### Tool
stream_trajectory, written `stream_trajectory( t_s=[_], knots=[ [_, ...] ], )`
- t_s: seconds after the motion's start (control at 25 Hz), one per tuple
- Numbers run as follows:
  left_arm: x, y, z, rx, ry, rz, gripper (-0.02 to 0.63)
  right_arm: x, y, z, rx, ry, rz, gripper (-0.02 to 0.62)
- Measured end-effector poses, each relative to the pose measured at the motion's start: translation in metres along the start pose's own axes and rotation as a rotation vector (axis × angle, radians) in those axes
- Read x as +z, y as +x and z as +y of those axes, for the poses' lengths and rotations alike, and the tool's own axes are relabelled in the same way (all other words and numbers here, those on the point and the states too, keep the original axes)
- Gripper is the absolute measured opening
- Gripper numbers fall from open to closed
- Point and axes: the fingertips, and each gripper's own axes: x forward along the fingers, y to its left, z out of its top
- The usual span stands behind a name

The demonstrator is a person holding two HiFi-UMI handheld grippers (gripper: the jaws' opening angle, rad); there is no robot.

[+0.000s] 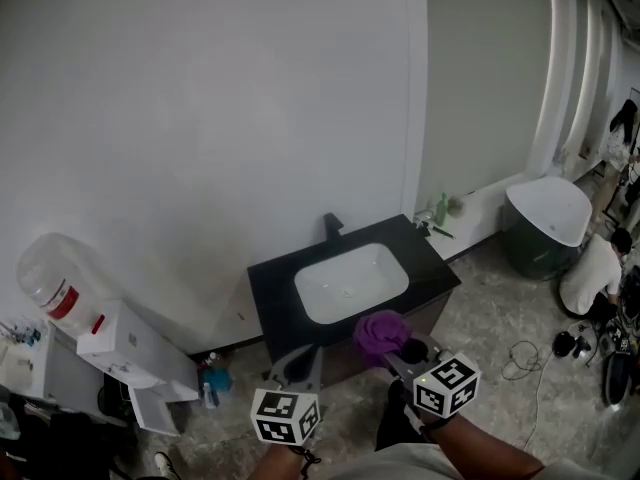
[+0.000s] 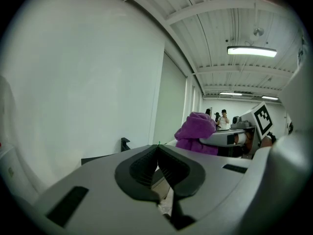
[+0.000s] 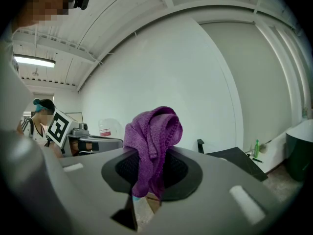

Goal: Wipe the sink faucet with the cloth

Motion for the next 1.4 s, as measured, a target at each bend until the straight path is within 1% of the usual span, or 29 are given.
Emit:
stream_trajectory(
  t_s=[0.08, 0.16, 0.2, 0.28, 0.4, 0.52, 0.6, 0.68, 0.84, 0.96, 1.12, 1.2, 1.28, 1.4],
  knots=[
    [0.003, 0.026, 0.019, 0.026, 0.003, 0.004, 0.009, 0.004, 0.026, -0.031, 0.008, 0.011, -0.010, 0.080],
    [0.009, 0.059, 0.038, 0.056, 0.002, 0.001, 0.008, 0.009, 0.055, -0.066, 0.034, 0.017, -0.034, 0.080],
    [0.012, 0.078, 0.047, 0.071, -0.002, -0.002, 0.009, 0.012, 0.070, -0.084, 0.050, 0.009, -0.044, 0.080],
    [0.020, 0.122, 0.064, 0.102, -0.015, -0.010, 0.009, 0.016, 0.100, -0.123, 0.078, -0.012, -0.031, 0.080],
    [0.033, 0.197, 0.088, 0.140, -0.053, -0.007, 0.008, 0.019, 0.150, -0.185, 0.123, -0.001, 0.030, 0.080],
    [0.041, 0.269, 0.105, 0.153, -0.097, 0.012, 0.008, 0.017, 0.198, -0.233, 0.201, 0.006, 0.110, 0.080],
    [0.042, 0.309, 0.114, 0.153, -0.122, 0.026, 0.009, 0.009, 0.228, -0.262, 0.241, 0.005, 0.165, 0.080],
    [0.038, 0.339, 0.124, 0.154, -0.145, 0.049, 0.009, -0.001, 0.258, -0.289, 0.255, 0.019, 0.209, 0.081],
    [0.026, 0.370, 0.151, 0.157, -0.169, 0.082, 0.009, -0.020, 0.314, -0.330, 0.235, 0.055, 0.259, 0.080],
    [0.021, 0.380, 0.172, 0.142, -0.175, 0.097, 0.009, -0.030, 0.359, -0.346, 0.210, 0.074, 0.281, 0.081],
    [0.020, 0.391, 0.192, 0.118, -0.180, 0.119, 0.009, -0.031, 0.422, -0.368, 0.167, 0.067, 0.292, 0.081],
    [0.025, 0.396, 0.196, 0.103, -0.181, 0.122, 0.009, -0.039, 0.460, -0.389, 0.138, 0.050, 0.335, 0.081],
    [0.029, 0.401, 0.198, 0.088, -0.170, 0.132, 0.009, -0.051, 0.499, -0.414, 0.089, 0.037, 0.385, 0.081],
    [0.029, 0.407, 0.202, 0.074, -0.169, 0.151, 0.009, -0.067, 0.540, -0.437, 0.036, 0.032, 0.463, 0.081]
  ],
)
